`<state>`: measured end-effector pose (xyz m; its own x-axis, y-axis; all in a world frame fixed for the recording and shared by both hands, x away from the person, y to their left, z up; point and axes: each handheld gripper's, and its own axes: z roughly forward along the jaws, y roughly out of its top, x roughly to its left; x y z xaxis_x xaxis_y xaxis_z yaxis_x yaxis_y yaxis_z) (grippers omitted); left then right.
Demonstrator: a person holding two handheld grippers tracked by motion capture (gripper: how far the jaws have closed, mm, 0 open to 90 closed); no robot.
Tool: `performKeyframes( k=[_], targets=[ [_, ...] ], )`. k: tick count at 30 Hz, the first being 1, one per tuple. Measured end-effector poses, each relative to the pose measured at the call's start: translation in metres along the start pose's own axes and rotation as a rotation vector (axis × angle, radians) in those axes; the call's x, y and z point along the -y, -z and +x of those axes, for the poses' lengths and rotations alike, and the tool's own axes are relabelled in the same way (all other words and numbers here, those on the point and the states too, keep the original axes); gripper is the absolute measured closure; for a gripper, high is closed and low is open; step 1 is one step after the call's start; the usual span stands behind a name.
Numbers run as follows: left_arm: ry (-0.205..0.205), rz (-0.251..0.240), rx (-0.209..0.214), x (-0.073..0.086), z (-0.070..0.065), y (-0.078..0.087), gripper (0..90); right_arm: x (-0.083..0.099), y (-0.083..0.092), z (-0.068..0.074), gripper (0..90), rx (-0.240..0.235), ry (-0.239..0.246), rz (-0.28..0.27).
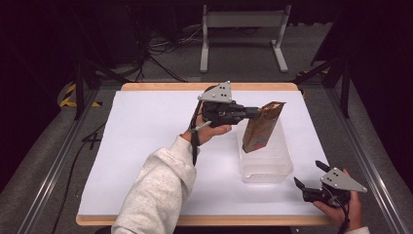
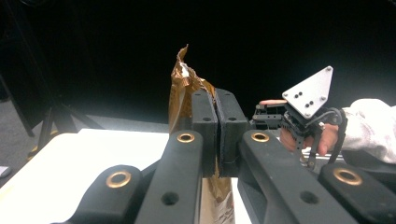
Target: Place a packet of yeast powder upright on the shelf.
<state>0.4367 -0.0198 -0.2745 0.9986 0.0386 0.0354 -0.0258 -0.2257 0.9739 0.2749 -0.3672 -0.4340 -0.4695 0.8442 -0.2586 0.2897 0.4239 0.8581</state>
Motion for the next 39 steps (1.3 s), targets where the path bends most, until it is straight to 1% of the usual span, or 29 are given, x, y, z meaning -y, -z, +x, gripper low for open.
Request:
performKeyframes(
  k=[2,3,6,8,9,10,11,12,13,14,15,17,19,20,21,22,25,26,27,30,32,33,35,37,39],
  targets=[
    [-0.006,0.008,0.011,-0.003,0.003,-0.005,88.5,0.000,0.000,0.000,10.5,-0.001,-0.001,-0.001],
    [-0.011,0.009,0.028,-0.003,0.004,-0.007,88.5,0.000,0.000,0.000,10.5,-0.002,0.000,-0.001],
    [-0.033,0.043,0.025,-0.002,0.006,-0.016,88.4,0.001,0.001,0.000,10.4,-0.003,0.000,0.000],
    [-0.031,0.046,0.037,0.000,0.009,-0.020,88.4,0.001,0.001,0.000,10.4,-0.007,-0.005,-0.001],
    [-0.039,0.054,0.026,0.001,0.009,-0.022,88.4,0.001,0.002,0.000,10.4,-0.006,-0.005,0.000],
    [-0.041,0.054,0.025,0.002,0.010,-0.023,88.4,0.001,0.002,0.000,10.4,-0.004,-0.006,0.001],
    [-0.032,0.047,0.036,0.002,0.011,-0.023,88.4,0.002,0.002,0.000,10.4,-0.006,-0.007,-0.001],
    [-0.034,0.048,0.029,0.003,0.012,-0.024,88.4,0.002,0.002,-0.001,10.4,-0.009,-0.008,-0.001],
    [-0.040,0.059,0.032,0.003,0.012,-0.025,88.4,0.002,0.002,0.000,10.4,-0.007,-0.007,0.001],
    [-0.042,0.058,0.044,0.004,0.012,-0.026,88.4,0.002,0.002,0.000,10.4,-0.009,-0.006,0.002],
    [-0.042,0.058,0.044,0.004,0.012,-0.026,88.4,0.002,0.002,0.000,10.4,-0.009,-0.006,0.002],
    [-0.047,0.051,0.070,0.005,0.010,-0.027,88.4,0.002,0.002,0.000,10.4,-0.009,-0.004,0.003],
    [-0.049,0.051,0.070,0.005,0.009,-0.027,88.4,0.002,0.002,0.000,10.4,-0.011,-0.006,0.003],
    [-0.065,0.060,0.045,0.002,0.009,-0.025,88.3,0.002,0.002,0.000,10.4,-0.011,-0.007,0.004],
    [-0.065,0.060,0.045,0.002,0.009,-0.025,88.3,0.002,0.002,0.000,10.4,-0.011,-0.007,0.004],
    [-0.068,0.066,0.030,0.000,0.010,-0.024,88.3,0.002,0.002,0.000,10.4,-0.012,-0.006,0.002],
    [-0.069,0.064,0.032,-0.005,0.015,-0.019,88.3,0.002,0.001,0.000,10.3,-0.018,-0.004,0.006],
    [-0.077,0.072,0.027,-0.006,0.015,-0.019,88.3,0.002,0.001,0.000,10.3,-0.019,-0.005,0.008],
    [-0.079,0.075,0.031,-0.006,0.016,-0.019,88.3,0.002,0.001,0.000,10.3,-0.019,-0.004,0.008],
    [-0.062,0.059,0.064,-0.003,0.019,-0.020,88.3,0.002,0.001,0.000,10.3,-0.019,-0.005,0.008],
    [-0.068,0.072,0.072,-0.001,0.019,-0.024,88.2,0.002,0.002,0.000,10.3,-0.021,-0.008,0.005],
    [-0.071,0.074,0.069,0.000,0.019,-0.026,88.2,0.002,0.002,0.000,10.3,-0.020,-0.008,0.003],
    [-0.079,0.076,0.078,0.001,0.019,-0.029,88.2,0.002,0.002,0.000,10.3,-0.022,-0.008,0.002],
    [-0.093,0.089,0.071,0.002,0.019,-0.031,88.1,0.002,0.002,0.000,10.3,-0.022,-0.004,0.003],
    [-0.088,0.086,0.090,0.003,0.020,-0.033,88.1,0.002,0.002,0.001,10.3,-0.024,-0.005,0.002]
  ],
)
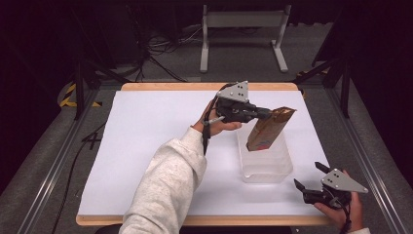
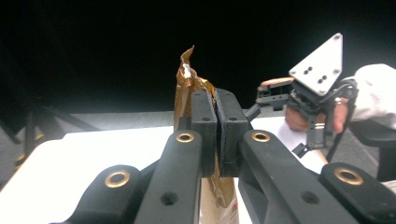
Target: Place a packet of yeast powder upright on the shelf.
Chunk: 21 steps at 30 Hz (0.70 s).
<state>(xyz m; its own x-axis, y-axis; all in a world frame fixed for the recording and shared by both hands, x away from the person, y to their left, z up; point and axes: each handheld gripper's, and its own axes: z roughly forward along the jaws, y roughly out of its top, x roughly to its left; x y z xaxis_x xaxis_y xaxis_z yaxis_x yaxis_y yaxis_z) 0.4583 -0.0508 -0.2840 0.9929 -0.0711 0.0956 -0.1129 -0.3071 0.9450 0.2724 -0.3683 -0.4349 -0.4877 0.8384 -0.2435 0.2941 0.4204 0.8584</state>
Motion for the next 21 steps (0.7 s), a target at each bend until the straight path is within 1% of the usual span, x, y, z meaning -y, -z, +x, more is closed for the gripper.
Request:
performKeyframes(
  k=[2,4,7,8,9,10,12,13,14,15,16,17,19,20,21],
  targets=[
    [-0.008,0.023,0.002,0.001,0.000,-0.003,88.1,0.000,0.000,0.000,10.3,-0.002,-0.002,-0.001],
    [0.001,0.009,0.023,0.004,0.001,-0.003,88.1,0.000,0.000,0.000,10.3,-0.002,-0.002,0.001],
    [0.009,-0.001,0.021,0.007,0.001,-0.002,88.0,0.000,0.001,-0.001,10.3,-0.001,-0.001,-0.002],
    [0.007,0.001,0.009,0.007,0.001,-0.001,88.0,0.000,0.001,-0.001,10.3,-0.001,-0.002,-0.002],
    [0.007,0.000,0.010,0.008,0.001,-0.001,88.0,0.000,0.000,-0.001,10.3,-0.002,-0.002,-0.001],
    [0.007,-0.003,-0.001,0.009,0.001,0.000,88.0,0.000,0.000,0.000,10.3,-0.002,-0.003,0.000],
    [0.016,-0.006,-0.010,0.012,0.002,0.003,88.1,0.000,0.000,0.000,10.3,-0.003,-0.002,0.001],
    [0.017,0.004,-0.015,0.015,0.003,0.005,88.0,0.000,0.000,0.001,10.3,-0.003,0.000,0.000],
    [0.012,0.030,-0.025,0.018,0.003,0.006,87.9,0.000,0.000,0.001,10.3,-0.002,0.002,-0.002],
    [0.012,0.030,-0.025,0.018,0.003,0.006,87.8,0.000,0.001,0.001,10.3,-0.004,0.001,-0.004],
    [0.037,0.052,-0.021,0.026,0.007,0.007,87.8,0.000,0.001,0.000,10.3,-0.004,-0.001,-0.004],
    [0.041,0.046,-0.002,0.029,0.006,0.007,87.8,0.000,0.001,0.000,10.3,-0.004,-0.003,-0.002],
    [0.036,0.047,0.010,0.032,0.003,0.004,87.7,0.000,0.000,0.000,10.3,-0.003,-0.004,-0.001],
    [0.031,0.056,0.016,0.033,0.001,0.002,87.7,0.000,0.000,0.000,10.3,-0.004,-0.004,-0.001],
    [0.031,0.056,0.016,0.033,0.001,0.002,87.6,0.000,0.000,0.000,10.3,-0.004,-0.004,-0.001]
  ],
)
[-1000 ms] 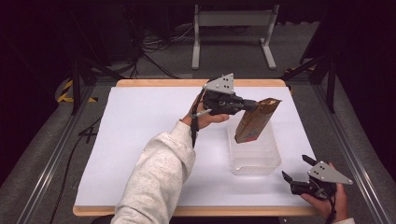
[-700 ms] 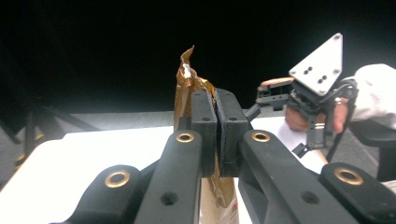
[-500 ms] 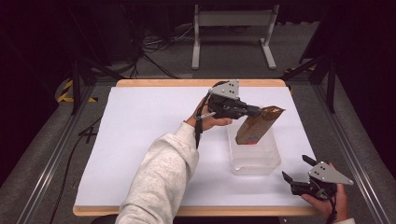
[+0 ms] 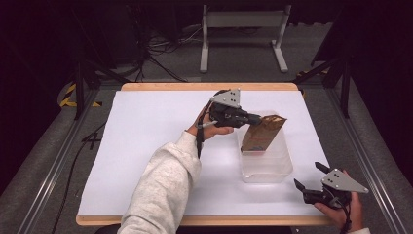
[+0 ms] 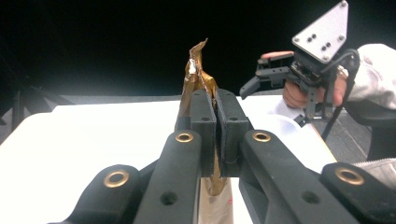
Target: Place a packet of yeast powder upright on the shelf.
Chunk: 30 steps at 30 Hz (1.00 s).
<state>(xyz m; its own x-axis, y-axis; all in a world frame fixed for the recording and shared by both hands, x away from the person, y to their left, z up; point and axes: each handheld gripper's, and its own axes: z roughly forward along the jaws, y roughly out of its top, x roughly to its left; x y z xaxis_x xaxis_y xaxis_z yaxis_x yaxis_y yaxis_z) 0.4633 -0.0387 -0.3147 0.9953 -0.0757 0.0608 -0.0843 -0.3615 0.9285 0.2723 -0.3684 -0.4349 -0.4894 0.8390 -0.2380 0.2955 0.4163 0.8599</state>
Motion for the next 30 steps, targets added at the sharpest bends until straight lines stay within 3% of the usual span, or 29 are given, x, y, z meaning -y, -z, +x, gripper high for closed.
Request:
performKeyframes(
  k=[4,8,17,30],
  targets=[
    [0.001,0.011,0.013,0.007,-0.003,-0.007,87.5,0.000,0.000,0.000,10.3,-0.002,0.001,0.001],
    [0.017,-0.013,0.014,0.013,-0.005,-0.004,87.5,0.001,0.000,0.000,10.3,-0.002,0.000,0.000],
    [0.046,-0.018,-0.057,0.024,-0.006,0.004,86.2,0.000,-0.001,0.001,10.3,0.001,0.005,0.003],
    [0.038,0.022,-0.114,0.025,-0.010,0.009,85.4,0.000,-0.001,0.001,10.3,0.002,0.007,0.001]
  ],
)
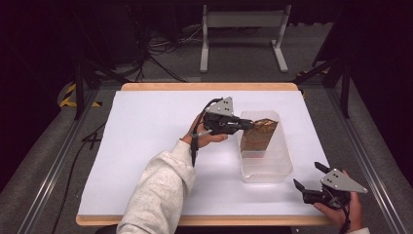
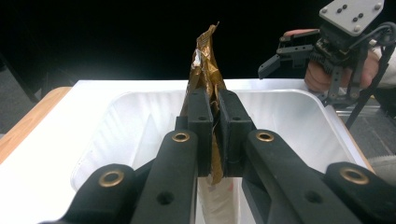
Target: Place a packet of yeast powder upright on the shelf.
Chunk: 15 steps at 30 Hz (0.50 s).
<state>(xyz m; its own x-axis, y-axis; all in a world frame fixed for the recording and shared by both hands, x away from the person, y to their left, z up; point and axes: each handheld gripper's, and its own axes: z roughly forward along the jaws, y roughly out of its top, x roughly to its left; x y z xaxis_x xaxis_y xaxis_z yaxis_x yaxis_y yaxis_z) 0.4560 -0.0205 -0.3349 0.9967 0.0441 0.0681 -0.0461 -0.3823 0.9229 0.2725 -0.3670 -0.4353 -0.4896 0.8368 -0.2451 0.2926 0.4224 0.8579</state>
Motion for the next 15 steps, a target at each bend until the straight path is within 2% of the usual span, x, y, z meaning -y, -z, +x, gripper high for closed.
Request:
performKeyframes(
  k=[8,15],
  targets=[
    [-0.005,0.007,-0.024,0.0000,-0.0027,0.0012,83.4,-0.0001,0.0002,-0.0003,10.3,0.000,-0.003,0.000],
    [-0.005,0.020,-0.067,-0.0025,-0.0060,0.0002,79.4,0.0000,0.0002,-0.0003,10.3,0.000,-0.002,0.001]
  ],
)
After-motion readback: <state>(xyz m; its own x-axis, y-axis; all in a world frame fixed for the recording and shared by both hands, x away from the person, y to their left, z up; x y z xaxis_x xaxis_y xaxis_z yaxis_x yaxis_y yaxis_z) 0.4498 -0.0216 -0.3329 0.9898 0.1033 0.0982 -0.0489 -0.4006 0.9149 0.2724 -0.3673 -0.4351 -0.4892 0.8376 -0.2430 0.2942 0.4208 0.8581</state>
